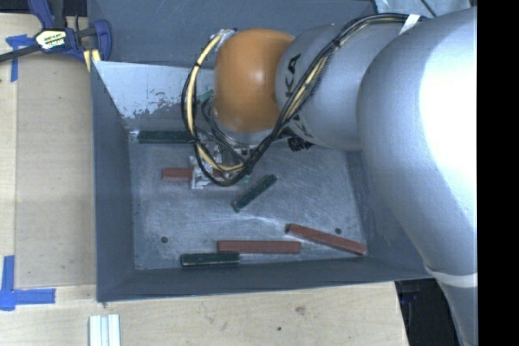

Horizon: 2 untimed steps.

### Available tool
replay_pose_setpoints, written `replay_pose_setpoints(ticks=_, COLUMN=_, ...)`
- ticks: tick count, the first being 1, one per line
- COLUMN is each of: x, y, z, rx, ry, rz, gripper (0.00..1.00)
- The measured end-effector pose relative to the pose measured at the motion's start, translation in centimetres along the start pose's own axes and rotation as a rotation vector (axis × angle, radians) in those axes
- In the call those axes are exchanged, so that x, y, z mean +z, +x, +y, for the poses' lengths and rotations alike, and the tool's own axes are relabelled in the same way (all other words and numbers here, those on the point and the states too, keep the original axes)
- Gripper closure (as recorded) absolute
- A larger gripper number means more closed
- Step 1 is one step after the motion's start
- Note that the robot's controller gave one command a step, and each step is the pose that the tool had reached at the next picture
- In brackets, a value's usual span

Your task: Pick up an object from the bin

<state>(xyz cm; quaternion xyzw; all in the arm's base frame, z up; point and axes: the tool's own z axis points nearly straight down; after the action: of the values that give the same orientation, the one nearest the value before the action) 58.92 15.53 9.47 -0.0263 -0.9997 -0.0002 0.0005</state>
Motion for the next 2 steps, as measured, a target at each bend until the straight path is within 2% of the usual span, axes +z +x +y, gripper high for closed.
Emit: replay_pose_setpoints(ticks=2, x=-2.3, y=-0.1, z=0.0, rx=0.0, ry=-0.001, rz=-0.004, gripper=1.0)
